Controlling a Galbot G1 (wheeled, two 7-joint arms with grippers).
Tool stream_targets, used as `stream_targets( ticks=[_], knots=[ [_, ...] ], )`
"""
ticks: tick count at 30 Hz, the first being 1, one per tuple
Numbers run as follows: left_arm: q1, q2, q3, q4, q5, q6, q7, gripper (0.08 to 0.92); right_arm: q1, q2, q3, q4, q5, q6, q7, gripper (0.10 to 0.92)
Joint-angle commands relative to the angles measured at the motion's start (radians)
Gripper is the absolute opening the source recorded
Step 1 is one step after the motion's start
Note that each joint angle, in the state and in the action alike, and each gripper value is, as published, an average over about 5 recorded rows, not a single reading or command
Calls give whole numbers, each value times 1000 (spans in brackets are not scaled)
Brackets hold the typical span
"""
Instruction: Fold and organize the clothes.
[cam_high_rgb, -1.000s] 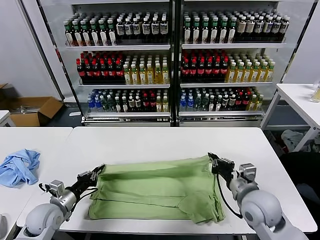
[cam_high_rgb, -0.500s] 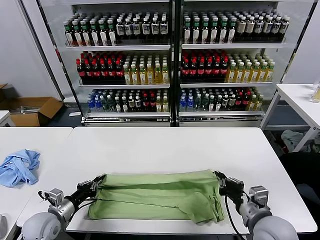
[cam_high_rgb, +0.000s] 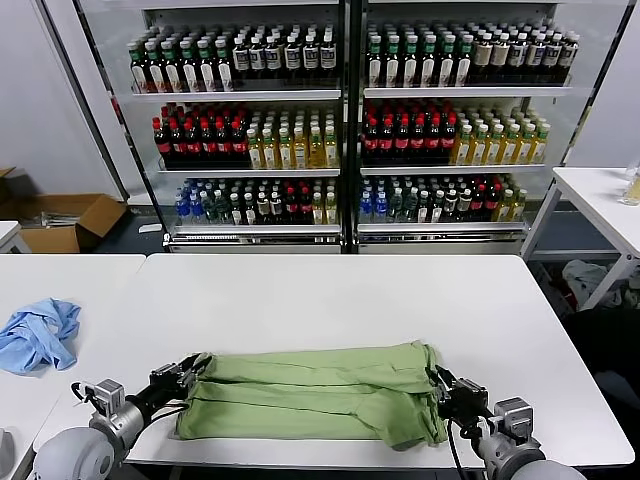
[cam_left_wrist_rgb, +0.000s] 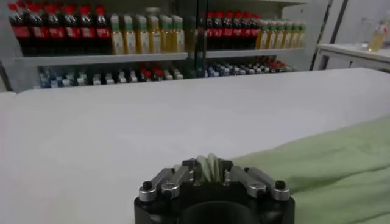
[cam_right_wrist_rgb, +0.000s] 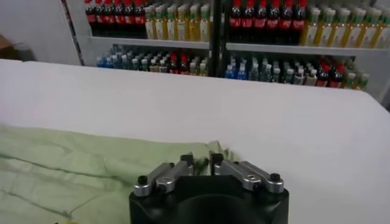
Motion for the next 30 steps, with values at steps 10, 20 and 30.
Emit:
stream_targets(
  ticks=[10,20,30],
  knots=[
    [145,-147,76,-267,-51,163,-634,654,45,-3,-23,22,-52,0,13,656],
    [116,-192,96,-207,-85,201,-661,735,34,-10,-18,24,-62,0,19,821],
    [89,-215,100,-179,-106,210,-647,441,24,-2,-14,25,-75,1,21,823]
  ],
)
